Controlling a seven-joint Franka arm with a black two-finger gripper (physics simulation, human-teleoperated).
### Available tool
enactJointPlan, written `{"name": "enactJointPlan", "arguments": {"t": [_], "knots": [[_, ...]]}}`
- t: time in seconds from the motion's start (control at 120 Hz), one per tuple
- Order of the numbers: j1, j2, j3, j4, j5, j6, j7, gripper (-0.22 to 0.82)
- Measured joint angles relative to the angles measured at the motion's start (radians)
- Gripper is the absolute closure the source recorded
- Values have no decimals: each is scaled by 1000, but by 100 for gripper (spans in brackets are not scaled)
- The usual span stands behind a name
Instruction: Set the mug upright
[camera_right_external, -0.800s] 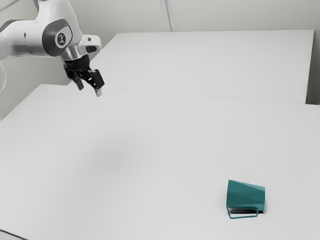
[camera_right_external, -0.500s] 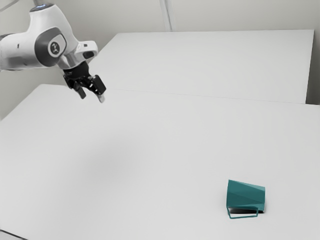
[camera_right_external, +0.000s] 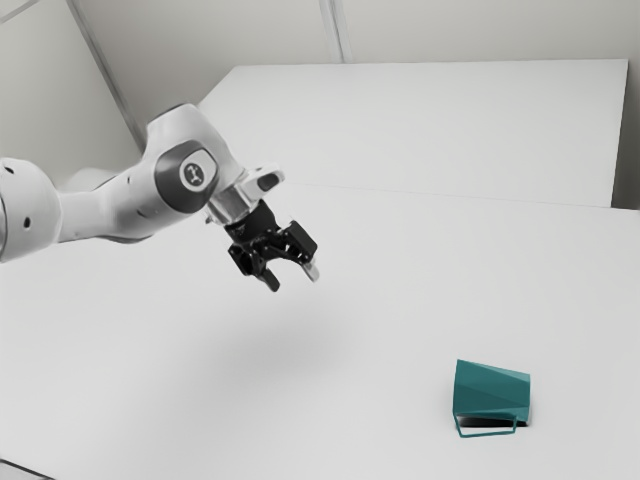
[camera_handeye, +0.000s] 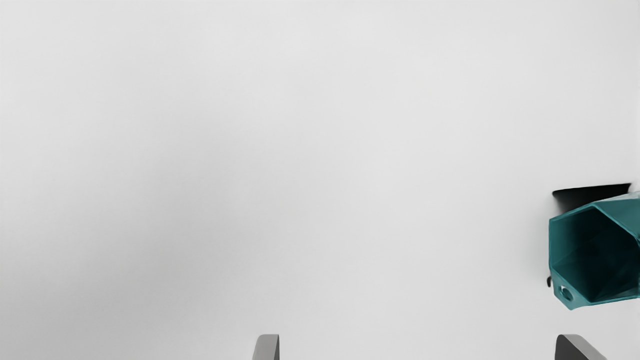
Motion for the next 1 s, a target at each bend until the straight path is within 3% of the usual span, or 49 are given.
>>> {"name": "enactJointPlan", "arguments": {"t": [0.492, 1.0], "knots": [[-252, 89, 5, -83, -354, 113, -33, 0], [-364, 168, 4, -62, -573, 162, 66, 0]]}}
